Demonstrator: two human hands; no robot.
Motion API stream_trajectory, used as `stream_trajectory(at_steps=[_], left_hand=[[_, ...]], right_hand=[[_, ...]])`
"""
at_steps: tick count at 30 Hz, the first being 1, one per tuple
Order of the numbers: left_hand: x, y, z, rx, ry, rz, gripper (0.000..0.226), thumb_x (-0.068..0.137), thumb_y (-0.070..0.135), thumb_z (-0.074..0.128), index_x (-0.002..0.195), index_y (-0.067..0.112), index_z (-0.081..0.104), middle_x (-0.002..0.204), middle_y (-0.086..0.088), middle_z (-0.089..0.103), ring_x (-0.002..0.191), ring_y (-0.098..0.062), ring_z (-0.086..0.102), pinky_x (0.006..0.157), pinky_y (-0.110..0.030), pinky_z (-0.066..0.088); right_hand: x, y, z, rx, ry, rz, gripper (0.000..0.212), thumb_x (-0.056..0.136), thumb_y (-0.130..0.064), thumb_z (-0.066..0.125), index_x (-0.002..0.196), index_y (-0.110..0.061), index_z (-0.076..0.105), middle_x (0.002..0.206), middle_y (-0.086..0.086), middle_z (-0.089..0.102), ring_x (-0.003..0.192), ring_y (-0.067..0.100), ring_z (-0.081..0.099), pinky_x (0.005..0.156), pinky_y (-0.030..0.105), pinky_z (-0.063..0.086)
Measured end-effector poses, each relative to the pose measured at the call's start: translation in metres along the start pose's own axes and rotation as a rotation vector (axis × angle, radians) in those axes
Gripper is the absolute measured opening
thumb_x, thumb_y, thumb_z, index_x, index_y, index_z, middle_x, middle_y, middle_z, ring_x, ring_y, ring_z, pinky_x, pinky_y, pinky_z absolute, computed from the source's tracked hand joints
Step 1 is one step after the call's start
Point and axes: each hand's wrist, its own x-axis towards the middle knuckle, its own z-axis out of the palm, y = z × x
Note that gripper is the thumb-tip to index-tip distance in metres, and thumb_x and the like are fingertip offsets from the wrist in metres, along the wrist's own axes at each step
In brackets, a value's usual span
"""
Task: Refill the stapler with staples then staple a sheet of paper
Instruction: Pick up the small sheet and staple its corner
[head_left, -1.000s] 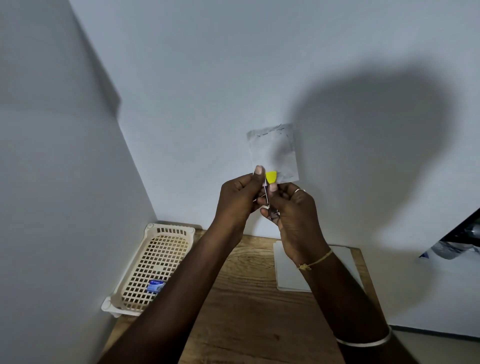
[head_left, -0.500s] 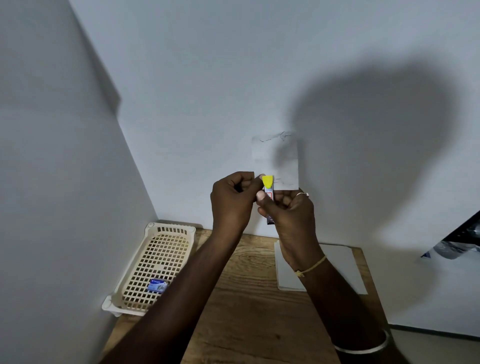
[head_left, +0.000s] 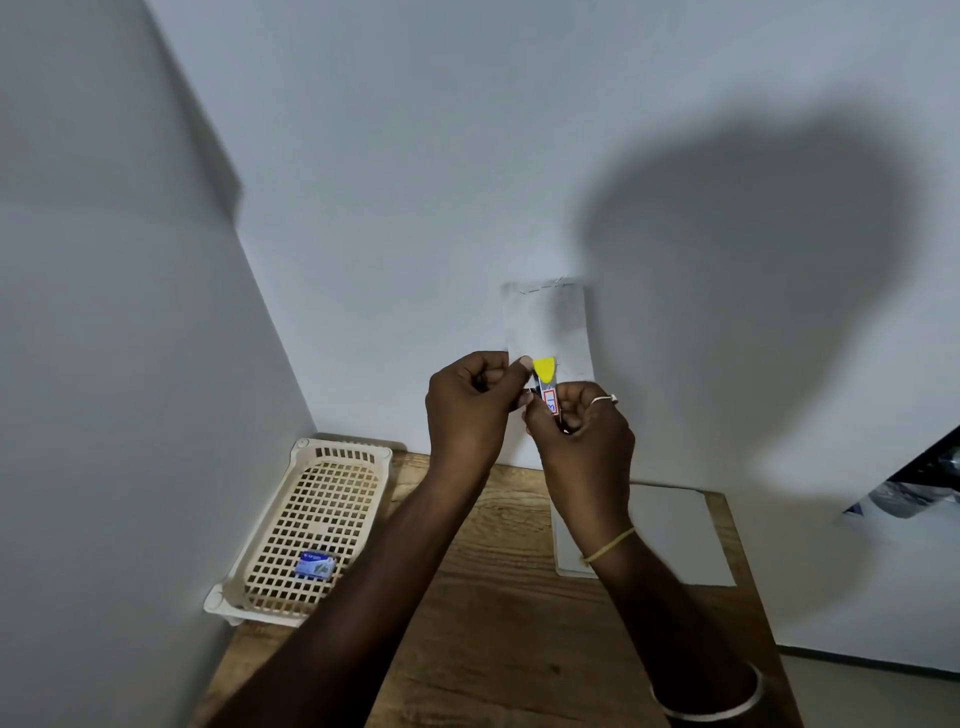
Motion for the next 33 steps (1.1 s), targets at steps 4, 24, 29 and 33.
stream_trajectory(at_steps=[4,24,29,33], left_hand=[[-0.002,-0.002,0.002,-0.004,0.004,0.001,0.012,0.085,0.022,0.083,0.088,0.012,0.076,0.069,-0.001,0.071,0.072,-0.022,0.078,0.078,-0.041,0.064],[-0.001,-0.012,0.000,0.214,-0.059,0.146,0.032,0.089,0.029,0.074,0.063,0.024,0.055,0.052,0.013,0.053,0.055,0.000,0.055,0.065,-0.038,0.058],[-0.002,-0.016,-0.001,0.333,-0.030,0.201,0.028,0.089,0.033,0.072,0.067,0.027,0.055,0.061,0.012,0.060,0.054,-0.001,0.053,0.053,-0.011,0.038],[-0.002,-0.016,-0.004,0.348,-0.031,0.190,0.021,0.089,0.033,0.073,0.073,0.036,0.059,0.069,0.016,0.067,0.062,0.001,0.062,0.055,-0.006,0.041]], right_hand=[[0.003,0.001,0.002,-0.107,-0.037,-0.032,0.009,0.085,-0.018,0.072,0.082,-0.013,0.066,0.071,0.000,0.067,0.067,0.018,0.062,0.065,0.035,0.051],[0.000,0.013,0.009,-0.236,-0.124,-0.141,0.026,0.097,-0.014,0.062,0.120,-0.005,0.054,0.090,0.011,0.072,0.078,0.030,0.071,0.065,0.042,0.055],[-0.003,0.017,0.012,-0.232,-0.152,-0.106,0.023,0.097,-0.015,0.062,0.119,-0.011,0.055,0.084,0.007,0.071,0.074,0.027,0.070,0.063,0.040,0.055],[-0.007,0.020,0.014,-0.199,-0.197,-0.058,0.023,0.095,-0.013,0.062,0.116,-0.018,0.055,0.078,-0.010,0.066,0.070,0.012,0.071,0.062,0.027,0.054]])
